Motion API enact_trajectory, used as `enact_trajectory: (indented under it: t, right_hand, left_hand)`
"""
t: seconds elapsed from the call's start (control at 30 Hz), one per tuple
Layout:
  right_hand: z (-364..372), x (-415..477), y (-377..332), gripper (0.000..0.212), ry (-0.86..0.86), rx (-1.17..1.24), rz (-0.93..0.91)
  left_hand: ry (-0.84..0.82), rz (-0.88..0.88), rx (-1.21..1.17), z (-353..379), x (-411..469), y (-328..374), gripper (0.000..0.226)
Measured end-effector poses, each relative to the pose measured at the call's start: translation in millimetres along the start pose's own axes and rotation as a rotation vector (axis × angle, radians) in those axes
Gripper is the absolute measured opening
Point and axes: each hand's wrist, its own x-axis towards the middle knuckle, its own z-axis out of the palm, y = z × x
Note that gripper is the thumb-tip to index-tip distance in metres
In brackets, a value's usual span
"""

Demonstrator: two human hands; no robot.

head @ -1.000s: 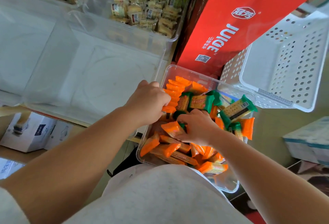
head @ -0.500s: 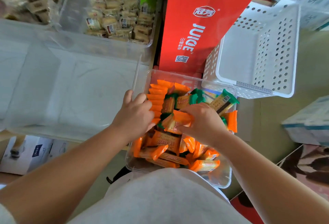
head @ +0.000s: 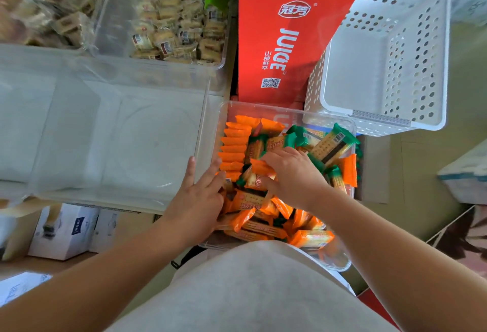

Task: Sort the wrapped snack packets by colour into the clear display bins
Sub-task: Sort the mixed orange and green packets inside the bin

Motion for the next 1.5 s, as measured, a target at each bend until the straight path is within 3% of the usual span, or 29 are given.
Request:
enact_trajectory:
  t: [0.2,0.3,0.47,0.7,0.83,0.97,1.13,1.27,1.37,1.5]
  right_hand:
    - [0,-10,9,0.014,0.033,0.15,0.001]
    - [1,-15,11,0.017,0.036,0.175,-0.013]
    - [7,-23,10,0.028,0.051,0.139,-0.048]
    - [8,-31,5,0.026,0.144,0.188,-0.062]
    - [2,-32,-3,0.023,0.097,0.271,-0.11]
    - [5,-22,-20,0.028,0.014,0.288,-0.141]
    - [22,-1,-49,0.029,-0.039,0.183,-0.041]
    - [40,8,-70,0.023,-0.074,0.133,-0.006]
    - [43,4,-70,0.017,-0.092,0.152,-0.002]
    - [29,-22,-65,0.02,0.087,0.263,0.056]
  left_hand:
    - [0.05,0.022,-0.092,-9,3,10,0.014]
    - [0.21,0.077,-0.152,-7,4,7,0.006]
    - [0.351,0.043,-0.241,-8,23,-4,0.013]
    - [0.45,0.205,-0.126,-14,48,-9,0.019]
    - [0.448,0.152,-0.073,-19,49,-17,0.016]
    - [0.424,0.045,-0.187,-12,31,-32,0.016]
    - [0.59,0.033,-0.428,4,1,-37,0.011]
    - [0.554,0.088,-0.428,14,-10,-33,0.023]
    - [0.434,0.115,-0.395,12,-7,-31,0.025]
    - [0.294,0.16,-0.259,5,7,-24,0.021]
